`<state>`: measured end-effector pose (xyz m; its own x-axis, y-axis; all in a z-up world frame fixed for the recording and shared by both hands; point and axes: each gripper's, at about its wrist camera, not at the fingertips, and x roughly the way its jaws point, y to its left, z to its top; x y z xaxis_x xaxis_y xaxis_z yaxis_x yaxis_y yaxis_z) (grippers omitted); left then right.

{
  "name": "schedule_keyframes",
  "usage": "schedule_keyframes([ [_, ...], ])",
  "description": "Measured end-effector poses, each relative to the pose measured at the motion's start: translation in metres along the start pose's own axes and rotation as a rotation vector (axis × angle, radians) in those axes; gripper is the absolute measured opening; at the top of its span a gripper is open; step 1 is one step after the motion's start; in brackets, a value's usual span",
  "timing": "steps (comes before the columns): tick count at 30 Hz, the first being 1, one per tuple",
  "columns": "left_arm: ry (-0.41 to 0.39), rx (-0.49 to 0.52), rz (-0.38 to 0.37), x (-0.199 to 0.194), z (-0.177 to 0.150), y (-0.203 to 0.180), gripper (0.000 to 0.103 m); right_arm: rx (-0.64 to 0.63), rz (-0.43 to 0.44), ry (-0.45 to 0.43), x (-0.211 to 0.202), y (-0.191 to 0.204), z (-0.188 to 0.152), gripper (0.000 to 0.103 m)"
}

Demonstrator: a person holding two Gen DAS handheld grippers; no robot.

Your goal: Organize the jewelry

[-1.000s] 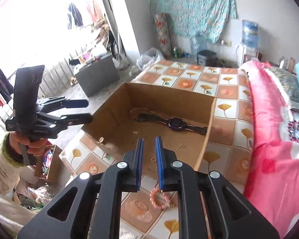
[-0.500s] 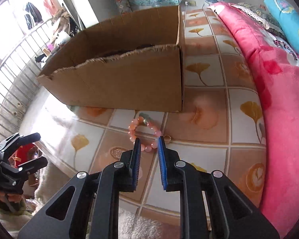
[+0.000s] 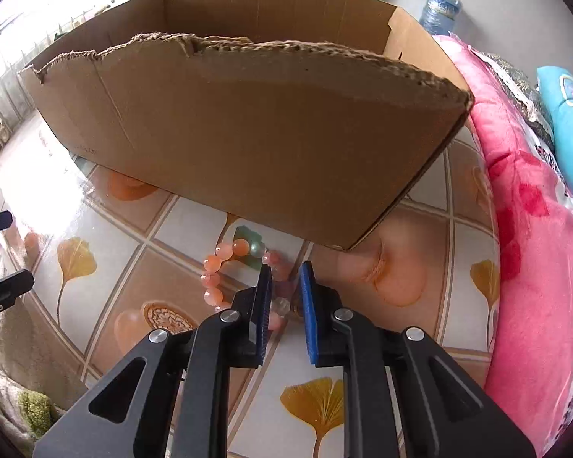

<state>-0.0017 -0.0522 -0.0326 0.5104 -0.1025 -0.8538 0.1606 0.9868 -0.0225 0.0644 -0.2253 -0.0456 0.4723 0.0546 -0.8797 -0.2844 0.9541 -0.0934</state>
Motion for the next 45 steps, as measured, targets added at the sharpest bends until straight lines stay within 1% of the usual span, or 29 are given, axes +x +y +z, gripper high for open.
schedule_keyframes([
  [4, 0.005, -0.024, -0.013, 0.001, -0.001, 0.007, 0.085, -0.033, -0.001, 0.002, -0.002, 0.013, -0.001, 0.010],
  [9, -0.012, -0.036, -0.007, -0.004, -0.002, 0.015, 0.085, -0.068, 0.031, 0.006, -0.008, 0.038, -0.002, 0.010],
  [17, -0.016, -0.073, -0.005, -0.007, -0.006, 0.028, 0.085, -0.107, 0.137, 0.011, -0.014, 0.079, 0.000, 0.010],
  [24, -0.016, -0.096, 0.003, -0.010, -0.009, 0.032, 0.085, -0.093, 0.235, 0.017, -0.022, 0.113, -0.002, 0.010],
  [27, -0.018, -0.104, 0.005, -0.011, -0.010, 0.035, 0.085, -0.082, 0.244, 0.026, -0.023, 0.118, -0.004, 0.010],
  [30, -0.022, -0.110, 0.004, -0.012, -0.009, 0.036, 0.085, -0.054, 0.263, 0.035, -0.024, 0.114, -0.004, 0.011],
  [34, -0.023, -0.113, 0.007, -0.012, -0.008, 0.037, 0.085, -0.012, 0.280, 0.024, -0.032, 0.102, -0.004, 0.012],
  [36, -0.022, -0.113, 0.008, -0.012, -0.007, 0.036, 0.085, 0.009, 0.277, 0.022, -0.035, 0.092, -0.006, 0.016],
  [38, -0.021, -0.110, 0.009, -0.012, -0.006, 0.035, 0.085, 0.029, 0.270, 0.018, -0.038, 0.079, -0.007, 0.025],
  [40, -0.021, -0.104, 0.012, -0.012, -0.005, 0.034, 0.085, 0.039, 0.254, 0.014, -0.039, 0.069, -0.012, 0.030],
  [41, -0.020, -0.101, 0.013, -0.012, -0.005, 0.032, 0.085, 0.048, 0.243, 0.010, -0.041, 0.065, -0.015, 0.036],
  [45, -0.014, -0.091, 0.016, -0.011, -0.003, 0.028, 0.085, 0.093, 0.206, 0.007, -0.047, 0.043, -0.025, 0.045],
])
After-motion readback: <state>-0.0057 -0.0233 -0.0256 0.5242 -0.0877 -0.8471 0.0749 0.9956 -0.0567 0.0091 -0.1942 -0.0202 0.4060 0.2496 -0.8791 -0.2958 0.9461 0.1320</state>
